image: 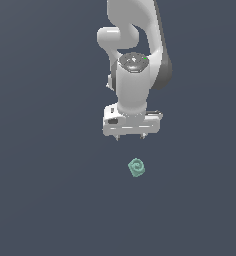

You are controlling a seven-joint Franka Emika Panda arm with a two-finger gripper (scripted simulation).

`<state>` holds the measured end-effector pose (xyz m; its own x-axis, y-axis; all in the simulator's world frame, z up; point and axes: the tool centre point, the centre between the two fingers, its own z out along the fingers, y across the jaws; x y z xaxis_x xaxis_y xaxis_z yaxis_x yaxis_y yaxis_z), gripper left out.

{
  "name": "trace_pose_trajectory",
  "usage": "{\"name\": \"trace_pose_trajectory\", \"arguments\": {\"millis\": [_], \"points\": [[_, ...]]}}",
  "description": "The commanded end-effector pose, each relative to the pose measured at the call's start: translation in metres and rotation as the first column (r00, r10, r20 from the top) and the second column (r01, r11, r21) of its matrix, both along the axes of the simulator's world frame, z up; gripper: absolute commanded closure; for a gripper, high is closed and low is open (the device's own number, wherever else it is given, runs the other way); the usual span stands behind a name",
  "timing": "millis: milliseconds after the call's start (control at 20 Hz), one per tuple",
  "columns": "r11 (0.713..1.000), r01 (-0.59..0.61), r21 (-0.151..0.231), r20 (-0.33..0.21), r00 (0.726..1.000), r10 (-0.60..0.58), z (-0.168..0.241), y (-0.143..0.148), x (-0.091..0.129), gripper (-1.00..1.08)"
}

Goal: Pick up the object and move it to a goal position.

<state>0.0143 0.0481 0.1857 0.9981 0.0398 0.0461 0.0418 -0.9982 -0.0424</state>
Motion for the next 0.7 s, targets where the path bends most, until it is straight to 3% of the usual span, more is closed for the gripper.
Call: {"name": "trace_pose_trajectory", "arguments": {"millis": [0, 650], "points": [[1.0, -0.021, -0.004, -0.003, 1.0, 0.021, -0.005, 0.002, 0.004, -0.92], [0.97, -0.239, -0.035, -0.029, 0.971, 0.238, -0.063, 0.027, 0.046, -0.92]]}}
